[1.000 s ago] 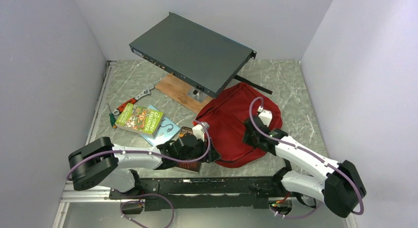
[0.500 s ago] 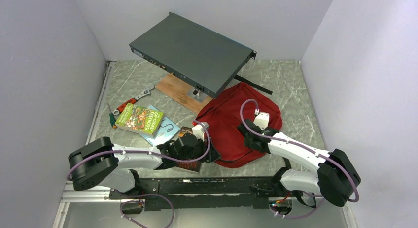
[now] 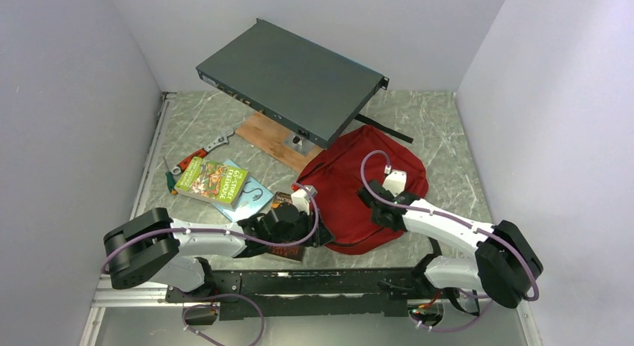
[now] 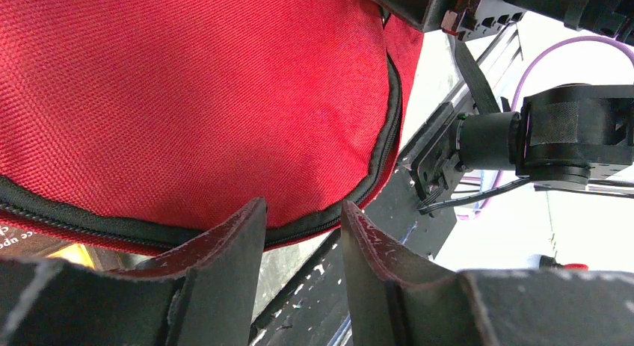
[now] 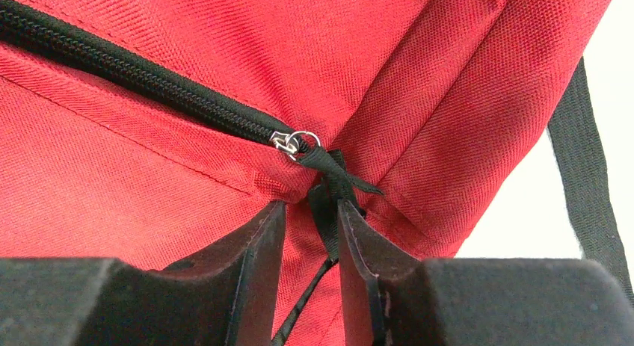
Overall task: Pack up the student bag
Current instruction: Unzip the student bag at the center of the board.
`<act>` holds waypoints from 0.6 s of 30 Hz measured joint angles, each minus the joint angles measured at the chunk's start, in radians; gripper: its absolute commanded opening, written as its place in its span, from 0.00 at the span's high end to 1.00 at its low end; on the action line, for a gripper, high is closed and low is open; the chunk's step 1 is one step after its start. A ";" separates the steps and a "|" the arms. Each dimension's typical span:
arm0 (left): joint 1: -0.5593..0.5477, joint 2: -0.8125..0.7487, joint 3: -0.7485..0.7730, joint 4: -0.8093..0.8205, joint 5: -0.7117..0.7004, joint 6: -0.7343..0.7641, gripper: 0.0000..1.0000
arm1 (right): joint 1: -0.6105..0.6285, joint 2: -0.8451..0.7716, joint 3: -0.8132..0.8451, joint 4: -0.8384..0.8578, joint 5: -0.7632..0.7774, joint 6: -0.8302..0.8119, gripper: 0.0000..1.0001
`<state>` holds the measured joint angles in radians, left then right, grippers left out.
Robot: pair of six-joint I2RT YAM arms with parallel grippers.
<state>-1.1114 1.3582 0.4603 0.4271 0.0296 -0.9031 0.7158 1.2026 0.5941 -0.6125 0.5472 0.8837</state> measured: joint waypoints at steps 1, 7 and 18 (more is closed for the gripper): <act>0.000 0.000 0.000 0.000 0.000 0.000 0.54 | 0.000 0.003 0.000 0.000 0.001 0.000 0.73; 0.000 0.000 0.000 0.000 0.000 0.003 0.56 | -0.002 0.006 0.000 0.010 0.003 0.009 1.00; 0.000 0.042 0.002 -0.005 0.000 0.011 0.61 | -0.002 -0.216 0.000 -0.070 -0.104 -0.011 1.00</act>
<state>-1.1110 1.4002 0.4625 0.4221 0.0296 -0.8921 0.7139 0.9863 0.5938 -0.6827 0.4431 0.8726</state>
